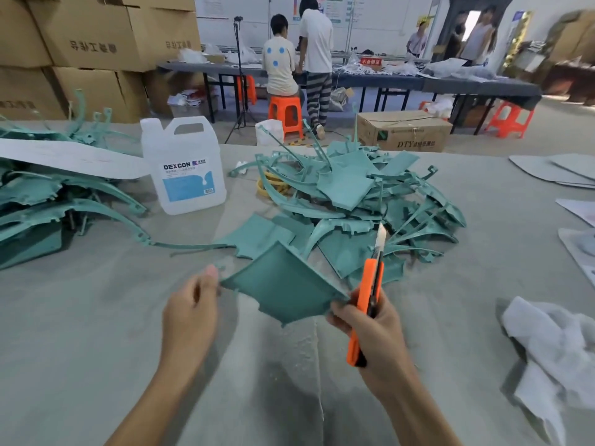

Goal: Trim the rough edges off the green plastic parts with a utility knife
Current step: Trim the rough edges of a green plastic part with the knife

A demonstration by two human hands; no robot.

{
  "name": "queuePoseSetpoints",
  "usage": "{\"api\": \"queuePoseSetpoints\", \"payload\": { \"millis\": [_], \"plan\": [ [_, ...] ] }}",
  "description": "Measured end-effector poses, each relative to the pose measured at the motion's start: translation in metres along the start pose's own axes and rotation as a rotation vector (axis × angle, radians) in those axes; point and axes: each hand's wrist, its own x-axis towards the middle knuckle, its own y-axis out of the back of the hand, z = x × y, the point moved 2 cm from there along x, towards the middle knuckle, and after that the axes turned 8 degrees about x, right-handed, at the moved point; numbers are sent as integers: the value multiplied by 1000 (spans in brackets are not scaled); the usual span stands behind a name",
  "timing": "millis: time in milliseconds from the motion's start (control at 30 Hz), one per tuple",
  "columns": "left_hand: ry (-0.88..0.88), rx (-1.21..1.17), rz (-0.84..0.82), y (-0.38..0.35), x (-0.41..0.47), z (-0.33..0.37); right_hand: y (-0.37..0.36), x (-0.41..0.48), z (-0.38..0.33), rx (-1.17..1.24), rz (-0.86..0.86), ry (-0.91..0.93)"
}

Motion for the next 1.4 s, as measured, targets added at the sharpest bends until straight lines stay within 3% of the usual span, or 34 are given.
{"api": "queuePoseSetpoints", "payload": {
  "millis": [67,167,233,333,367,500,533,600,733,900,1000,1167,1400],
  "plan": [
    [82,-184,-159,-16,-22,19,-9,-12,11,-9,17,38],
    [58,-268,-339,-33,-50,34,-19,-23,21,-1,31,19],
    [-55,-117,-264,-28,-54,37,-19,-27,22,6,32,-2],
    [-328,259,50,-1,-41,46,-8,-27,14,23,-43,1],
    [-360,341,34,8,-33,50,-5,-26,10,29,-74,-7],
    [-321,382,-577,28,-18,61,-1,-14,1,-20,-97,-35],
    [-354,417,-653,27,-19,64,-2,-11,0,-54,-84,-30],
    [-443,549,-621,27,-23,72,-3,-8,-2,-157,-82,-6],
    [-524,795,-400,28,-17,85,-3,-19,2,-264,-118,-55],
    [-493,1047,-536,-2,-4,75,-15,-32,18,-193,-221,-253],
    [-481,1058,-564,-12,5,70,-25,-28,24,-310,-209,-248],
    [-407,1036,-636,-11,13,74,-39,-13,30,-775,-257,-157],
    [-344,993,-664,-5,12,78,-54,-20,41,-597,-251,-223]
  ]
}}
